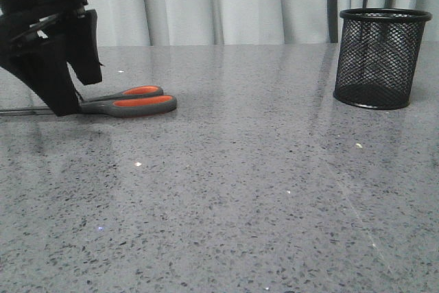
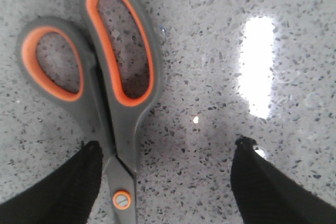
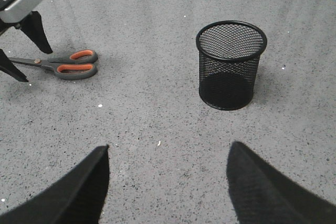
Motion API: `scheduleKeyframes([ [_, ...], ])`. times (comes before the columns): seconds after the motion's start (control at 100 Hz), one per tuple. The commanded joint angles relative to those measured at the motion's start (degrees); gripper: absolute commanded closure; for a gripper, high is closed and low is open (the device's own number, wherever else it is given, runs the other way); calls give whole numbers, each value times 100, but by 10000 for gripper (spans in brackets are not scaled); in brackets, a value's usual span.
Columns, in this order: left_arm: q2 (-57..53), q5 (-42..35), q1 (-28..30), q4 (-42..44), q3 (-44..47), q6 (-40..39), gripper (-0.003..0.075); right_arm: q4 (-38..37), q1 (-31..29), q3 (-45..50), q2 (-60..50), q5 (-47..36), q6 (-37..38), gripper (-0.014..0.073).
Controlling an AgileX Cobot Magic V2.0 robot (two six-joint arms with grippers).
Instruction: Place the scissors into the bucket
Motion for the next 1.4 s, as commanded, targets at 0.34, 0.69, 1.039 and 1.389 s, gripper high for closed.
scheduleKeyframes([
  [0.34, -73, -592, 78, -215, -179, 9, 239, 83, 6, -113, 100, -357, -41, 159],
  [0.69, -61, -494, 491, -626, -179, 9, 239, 83, 6, -113, 100, -322, -41, 159],
  [1.039, 153, -336, 398, -720, -179, 9, 239, 83, 6, -113, 100, -290, -41, 159],
  [1.389, 321, -228, 431, -718, -179, -30, 328, 83, 6, -113, 100, -240, -41, 159],
])
